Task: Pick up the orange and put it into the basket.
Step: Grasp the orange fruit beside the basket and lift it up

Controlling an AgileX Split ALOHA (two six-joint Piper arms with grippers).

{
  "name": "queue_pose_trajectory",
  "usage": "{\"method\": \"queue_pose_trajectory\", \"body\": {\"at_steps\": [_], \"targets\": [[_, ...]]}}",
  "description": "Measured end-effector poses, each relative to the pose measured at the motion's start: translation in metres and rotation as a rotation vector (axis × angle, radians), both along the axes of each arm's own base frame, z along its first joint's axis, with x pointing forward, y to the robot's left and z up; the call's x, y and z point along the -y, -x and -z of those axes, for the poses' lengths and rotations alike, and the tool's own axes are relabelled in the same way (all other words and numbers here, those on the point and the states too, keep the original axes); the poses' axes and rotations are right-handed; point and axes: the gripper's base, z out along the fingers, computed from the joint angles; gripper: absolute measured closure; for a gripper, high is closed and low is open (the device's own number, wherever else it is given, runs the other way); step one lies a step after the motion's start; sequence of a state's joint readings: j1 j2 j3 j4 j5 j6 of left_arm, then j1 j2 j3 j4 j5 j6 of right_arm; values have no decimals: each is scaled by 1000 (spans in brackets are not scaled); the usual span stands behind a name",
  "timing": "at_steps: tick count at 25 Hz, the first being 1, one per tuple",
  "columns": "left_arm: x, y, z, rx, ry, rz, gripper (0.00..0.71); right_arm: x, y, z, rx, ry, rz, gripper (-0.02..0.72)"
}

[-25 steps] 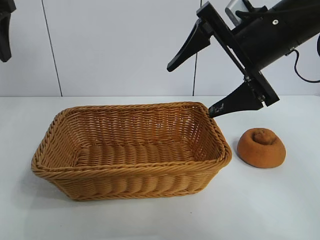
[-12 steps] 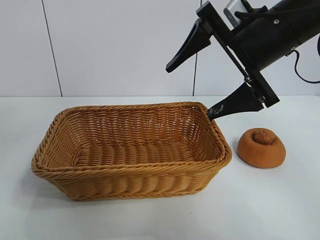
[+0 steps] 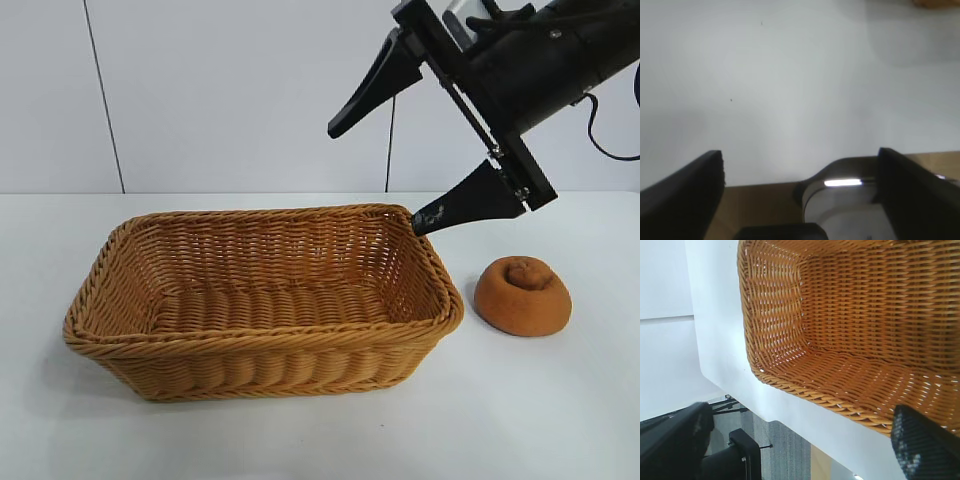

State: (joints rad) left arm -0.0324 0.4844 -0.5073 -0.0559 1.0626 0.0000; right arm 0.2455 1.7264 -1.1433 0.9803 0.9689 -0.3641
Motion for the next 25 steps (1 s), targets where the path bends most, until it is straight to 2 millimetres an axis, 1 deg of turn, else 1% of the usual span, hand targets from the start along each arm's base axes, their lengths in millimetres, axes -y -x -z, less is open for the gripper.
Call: {"method": "queue_pose_trajectory", "body": {"at_steps": [4, 8, 11, 13, 17, 20, 25], "targets": [[-1, 22, -9, 150, 5, 0, 121, -2, -5, -16, 39, -11, -41, 29], [-1, 44, -13, 297, 10, 0, 121, -2, -13, -35, 97, 29, -70, 29], [-2, 60, -14, 398, 13, 0, 121, 4, -18, -43, 109, 132, -70, 29], [-2, 69, -14, 454, 15, 0, 121, 11, -20, -46, 112, 237, -70, 29], [-2, 73, -14, 484, 16, 0, 121, 29, -27, -52, 141, 461, -40, 29], [-2, 73, -14, 484, 16, 0, 121, 43, -31, -53, 152, 584, -7, 29], [-2, 73, -14, 484, 15, 0, 121, 75, -40, -50, 132, 646, 80, 29]]}}
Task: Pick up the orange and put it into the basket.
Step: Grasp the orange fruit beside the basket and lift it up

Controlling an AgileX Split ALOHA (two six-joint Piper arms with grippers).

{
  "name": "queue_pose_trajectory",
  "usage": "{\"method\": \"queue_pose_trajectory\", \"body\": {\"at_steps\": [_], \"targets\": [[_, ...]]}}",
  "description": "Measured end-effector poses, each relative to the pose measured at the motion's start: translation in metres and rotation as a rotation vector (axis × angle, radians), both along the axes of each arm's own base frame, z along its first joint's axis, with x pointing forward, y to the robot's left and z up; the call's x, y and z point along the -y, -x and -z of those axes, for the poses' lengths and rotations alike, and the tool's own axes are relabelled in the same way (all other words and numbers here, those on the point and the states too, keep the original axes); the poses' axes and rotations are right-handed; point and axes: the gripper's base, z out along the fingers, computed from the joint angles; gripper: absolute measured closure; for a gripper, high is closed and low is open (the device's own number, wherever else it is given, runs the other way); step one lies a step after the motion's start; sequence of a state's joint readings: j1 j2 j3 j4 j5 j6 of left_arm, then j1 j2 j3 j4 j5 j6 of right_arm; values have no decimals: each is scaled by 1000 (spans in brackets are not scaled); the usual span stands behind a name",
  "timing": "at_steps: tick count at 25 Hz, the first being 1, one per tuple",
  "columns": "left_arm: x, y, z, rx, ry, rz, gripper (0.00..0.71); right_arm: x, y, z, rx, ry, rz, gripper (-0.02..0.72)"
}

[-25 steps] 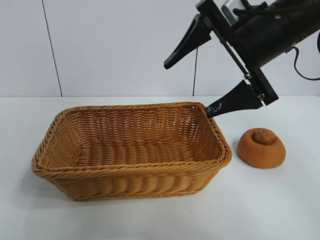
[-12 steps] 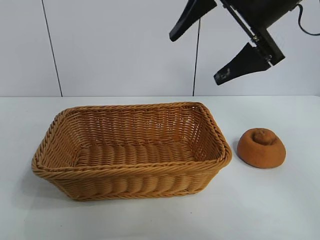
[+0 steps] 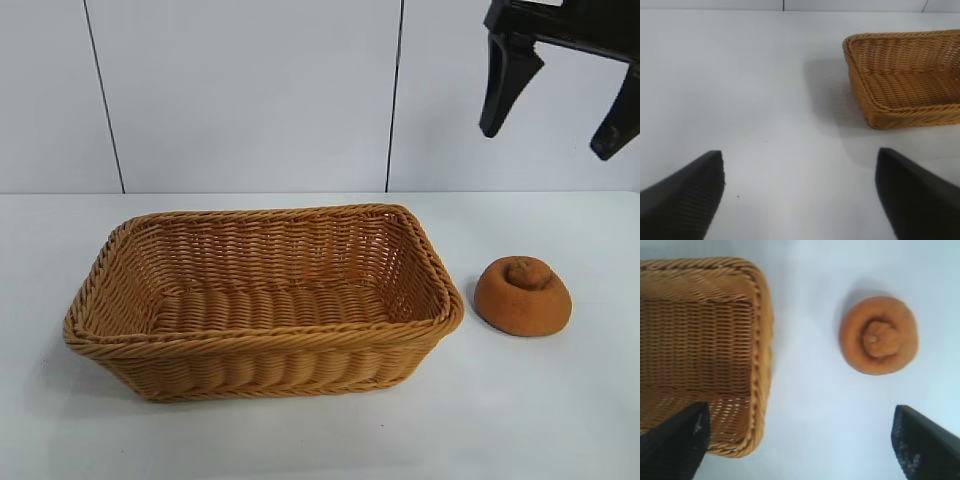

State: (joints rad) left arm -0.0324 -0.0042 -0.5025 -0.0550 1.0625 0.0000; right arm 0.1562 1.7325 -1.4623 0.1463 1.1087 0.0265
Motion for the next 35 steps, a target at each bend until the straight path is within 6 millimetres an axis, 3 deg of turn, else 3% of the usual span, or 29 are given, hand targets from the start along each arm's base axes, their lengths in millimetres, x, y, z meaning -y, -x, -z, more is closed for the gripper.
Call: {"method": "queue_pose_trajectory", "body": {"at_steps": [5, 11, 15, 19, 21, 23, 31, 32, 35], "targets": [[0, 0, 0, 0, 0, 0, 121, 26, -16, 26, -58, 14, 76, 29], [0, 0, 0, 0, -1, -1, 121, 22, -36, 74, -133, -6, 94, 29], [0, 0, 0, 0, -1, -1, 121, 19, -47, 117, -199, -25, 114, 29], [0, 0, 0, 0, -2, -1, 121, 19, -53, 158, -271, -18, 122, 29], [0, 0, 0, 0, -2, -1, 121, 19, -53, 169, -296, -13, 122, 48], [0, 0, 0, 0, -2, -1, 121, 19, -53, 171, -300, -7, 120, 120], [0, 0, 0, 0, -2, -1, 121, 21, -50, 167, -320, 18, 93, 606], [0, 0, 0, 0, -2, -1, 121, 21, -50, 164, -318, 18, 88, 638], [0, 0, 0, 0, -2, -1, 121, 21, -49, 150, -288, 16, 73, 640]]}}
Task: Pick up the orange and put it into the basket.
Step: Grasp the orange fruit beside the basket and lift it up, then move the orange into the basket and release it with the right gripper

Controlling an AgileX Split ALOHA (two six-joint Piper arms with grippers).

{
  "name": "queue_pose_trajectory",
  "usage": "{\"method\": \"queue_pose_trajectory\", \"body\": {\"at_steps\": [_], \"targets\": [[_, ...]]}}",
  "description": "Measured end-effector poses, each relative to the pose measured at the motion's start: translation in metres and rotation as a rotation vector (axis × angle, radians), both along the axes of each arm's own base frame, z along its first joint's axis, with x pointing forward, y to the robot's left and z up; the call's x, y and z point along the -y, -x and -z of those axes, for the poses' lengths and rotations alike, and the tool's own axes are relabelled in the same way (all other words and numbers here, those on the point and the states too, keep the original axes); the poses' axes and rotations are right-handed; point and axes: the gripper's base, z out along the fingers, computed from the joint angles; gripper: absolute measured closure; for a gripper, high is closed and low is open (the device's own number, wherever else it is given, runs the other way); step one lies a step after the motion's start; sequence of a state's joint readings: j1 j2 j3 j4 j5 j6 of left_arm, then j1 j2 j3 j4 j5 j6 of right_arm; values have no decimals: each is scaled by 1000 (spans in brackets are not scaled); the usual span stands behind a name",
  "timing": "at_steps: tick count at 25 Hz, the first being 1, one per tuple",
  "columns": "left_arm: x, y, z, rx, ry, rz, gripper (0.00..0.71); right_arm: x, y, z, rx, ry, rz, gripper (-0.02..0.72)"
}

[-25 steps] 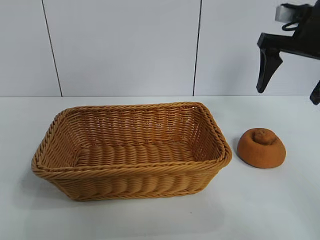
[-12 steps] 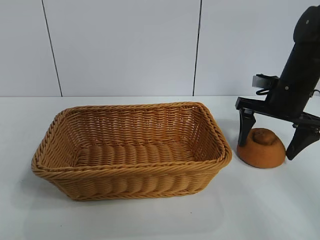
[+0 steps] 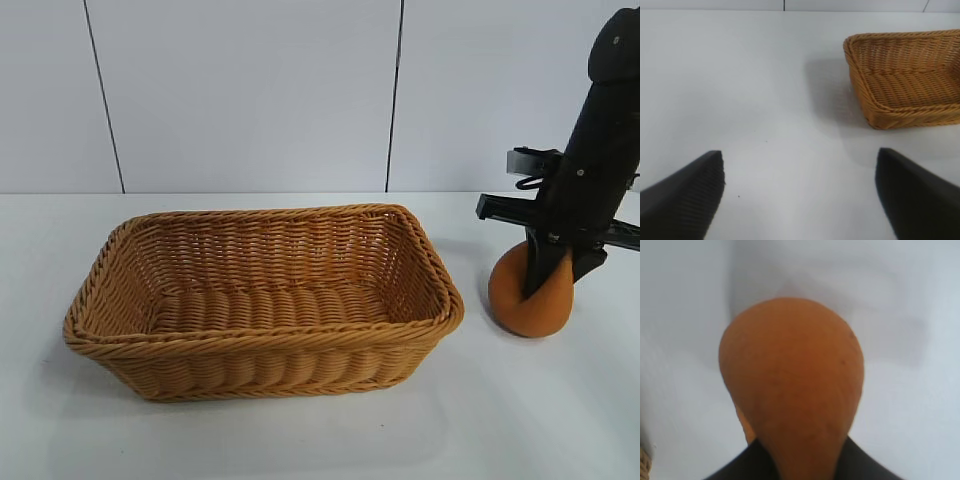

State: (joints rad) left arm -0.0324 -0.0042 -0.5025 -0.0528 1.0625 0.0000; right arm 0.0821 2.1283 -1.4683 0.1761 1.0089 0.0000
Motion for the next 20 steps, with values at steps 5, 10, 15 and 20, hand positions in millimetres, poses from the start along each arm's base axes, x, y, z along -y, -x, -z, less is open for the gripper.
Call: {"method": "queue_pose_trajectory", "body": {"at_steps": [5, 10, 15, 20], "targets": [[0, 0, 0, 0, 0, 0, 121, 2, 8, -48, 87, 7, -15, 640], [0, 0, 0, 0, 0, 0, 121, 2, 16, -109, 192, -5, -24, 640], [0, 0, 0, 0, 0, 0, 121, -4, 17, -154, 288, -46, -30, 640], [0, 0, 0, 0, 0, 0, 121, -39, 22, -161, 299, -62, -121, 640]]}}
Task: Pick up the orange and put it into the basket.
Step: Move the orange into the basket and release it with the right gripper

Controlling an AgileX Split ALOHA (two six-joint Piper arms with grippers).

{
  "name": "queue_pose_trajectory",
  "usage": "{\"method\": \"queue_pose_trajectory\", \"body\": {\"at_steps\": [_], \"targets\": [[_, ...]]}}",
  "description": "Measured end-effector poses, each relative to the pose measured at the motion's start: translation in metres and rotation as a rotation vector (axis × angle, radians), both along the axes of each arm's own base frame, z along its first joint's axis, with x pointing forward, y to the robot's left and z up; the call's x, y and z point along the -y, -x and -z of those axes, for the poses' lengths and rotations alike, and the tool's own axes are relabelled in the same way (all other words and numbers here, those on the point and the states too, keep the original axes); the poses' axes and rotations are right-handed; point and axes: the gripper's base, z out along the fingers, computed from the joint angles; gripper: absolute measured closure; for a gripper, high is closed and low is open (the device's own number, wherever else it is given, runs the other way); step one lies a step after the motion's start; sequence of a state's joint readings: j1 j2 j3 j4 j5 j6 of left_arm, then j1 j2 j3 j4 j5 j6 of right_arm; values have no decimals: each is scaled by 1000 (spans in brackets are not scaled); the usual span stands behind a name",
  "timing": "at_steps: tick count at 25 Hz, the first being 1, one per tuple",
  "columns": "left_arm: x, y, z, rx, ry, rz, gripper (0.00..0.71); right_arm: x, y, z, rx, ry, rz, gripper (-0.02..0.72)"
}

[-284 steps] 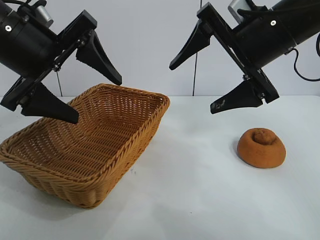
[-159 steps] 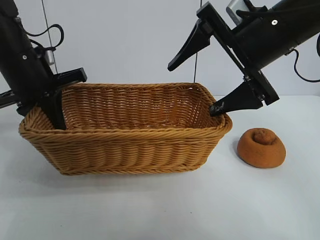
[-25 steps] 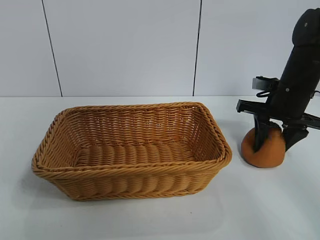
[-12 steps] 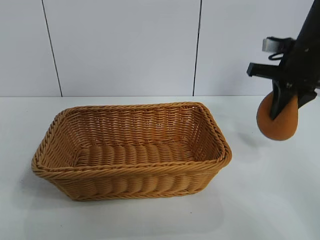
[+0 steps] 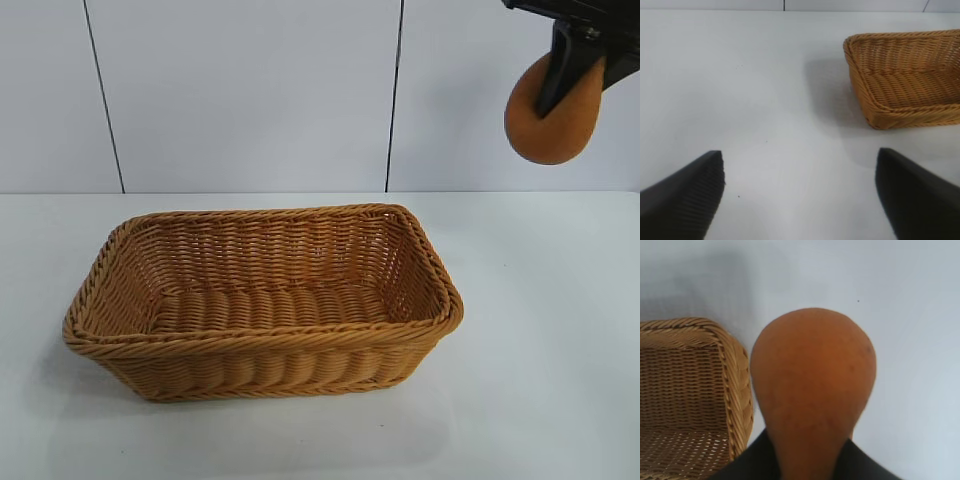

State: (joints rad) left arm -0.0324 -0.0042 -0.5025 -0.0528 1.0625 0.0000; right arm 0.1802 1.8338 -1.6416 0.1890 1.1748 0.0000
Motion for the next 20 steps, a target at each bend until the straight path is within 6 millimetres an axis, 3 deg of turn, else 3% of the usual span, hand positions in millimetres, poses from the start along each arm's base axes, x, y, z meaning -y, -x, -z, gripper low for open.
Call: {"method": "queue_pose_trajectory", "body": {"at_steps": [6, 12, 16, 20], "targets": [[0, 0, 0, 1, 0, 0, 121, -73, 19, 1, 23, -21, -161, 640], [0, 0, 0, 1, 0, 0, 121, -150, 47, 18, 30, -48, -313, 640], [0, 0, 0, 1, 0, 0, 121, -182, 55, 35, 45, -67, -350, 640], [0, 0, 0, 1, 0, 0, 121, -196, 48, 67, 18, -56, -343, 640]]}}
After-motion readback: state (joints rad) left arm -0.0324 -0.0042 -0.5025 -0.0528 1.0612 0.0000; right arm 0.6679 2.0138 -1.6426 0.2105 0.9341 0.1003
